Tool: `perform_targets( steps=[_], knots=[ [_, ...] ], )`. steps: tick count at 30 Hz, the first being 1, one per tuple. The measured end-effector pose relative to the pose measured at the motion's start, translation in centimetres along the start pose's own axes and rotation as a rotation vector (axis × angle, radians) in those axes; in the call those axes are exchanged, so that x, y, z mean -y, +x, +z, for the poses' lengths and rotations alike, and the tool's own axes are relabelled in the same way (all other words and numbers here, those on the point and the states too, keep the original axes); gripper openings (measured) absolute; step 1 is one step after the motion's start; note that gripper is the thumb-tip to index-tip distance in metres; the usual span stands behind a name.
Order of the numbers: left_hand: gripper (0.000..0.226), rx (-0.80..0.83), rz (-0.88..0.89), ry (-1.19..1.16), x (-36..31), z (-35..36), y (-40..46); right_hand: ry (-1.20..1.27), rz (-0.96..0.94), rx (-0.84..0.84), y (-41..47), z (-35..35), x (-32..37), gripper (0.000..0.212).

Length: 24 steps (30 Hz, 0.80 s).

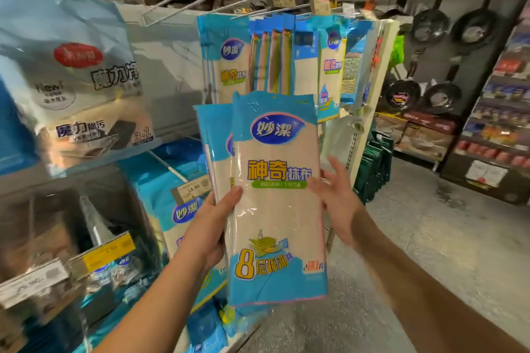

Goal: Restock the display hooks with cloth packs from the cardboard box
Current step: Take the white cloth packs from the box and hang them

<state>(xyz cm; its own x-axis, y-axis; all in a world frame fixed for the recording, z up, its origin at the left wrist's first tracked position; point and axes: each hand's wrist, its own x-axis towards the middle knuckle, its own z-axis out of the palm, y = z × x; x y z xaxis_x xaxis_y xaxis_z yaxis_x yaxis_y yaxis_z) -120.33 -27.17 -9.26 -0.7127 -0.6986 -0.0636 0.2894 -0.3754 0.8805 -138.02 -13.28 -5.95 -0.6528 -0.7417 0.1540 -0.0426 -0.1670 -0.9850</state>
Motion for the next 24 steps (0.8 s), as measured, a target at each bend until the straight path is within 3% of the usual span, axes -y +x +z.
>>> perform_targets(
  steps=[5,13,19,24],
  knots=[
    [0.054,-0.057,0.053,-0.009,-1.3,0.8,4.1,-0.095,-0.211,-0.018,12.2,-0.1,5.6,0.056],
    [0.061,-0.192,0.222,0.064,-3.3,3.9,10.9,-0.05,-0.34,0.269,25.4,-0.1,9.8,0.024],
    [0.05,-0.296,0.316,0.088,-4.1,7.6,15.5,0.229,-0.277,0.414,31.9,-1.2,10.2,0.03],
    [0.062,-0.318,0.355,0.099,-4.4,9.5,18.6,0.179,-0.35,0.456,36.2,-1.4,11.0,0.042]
  ],
)
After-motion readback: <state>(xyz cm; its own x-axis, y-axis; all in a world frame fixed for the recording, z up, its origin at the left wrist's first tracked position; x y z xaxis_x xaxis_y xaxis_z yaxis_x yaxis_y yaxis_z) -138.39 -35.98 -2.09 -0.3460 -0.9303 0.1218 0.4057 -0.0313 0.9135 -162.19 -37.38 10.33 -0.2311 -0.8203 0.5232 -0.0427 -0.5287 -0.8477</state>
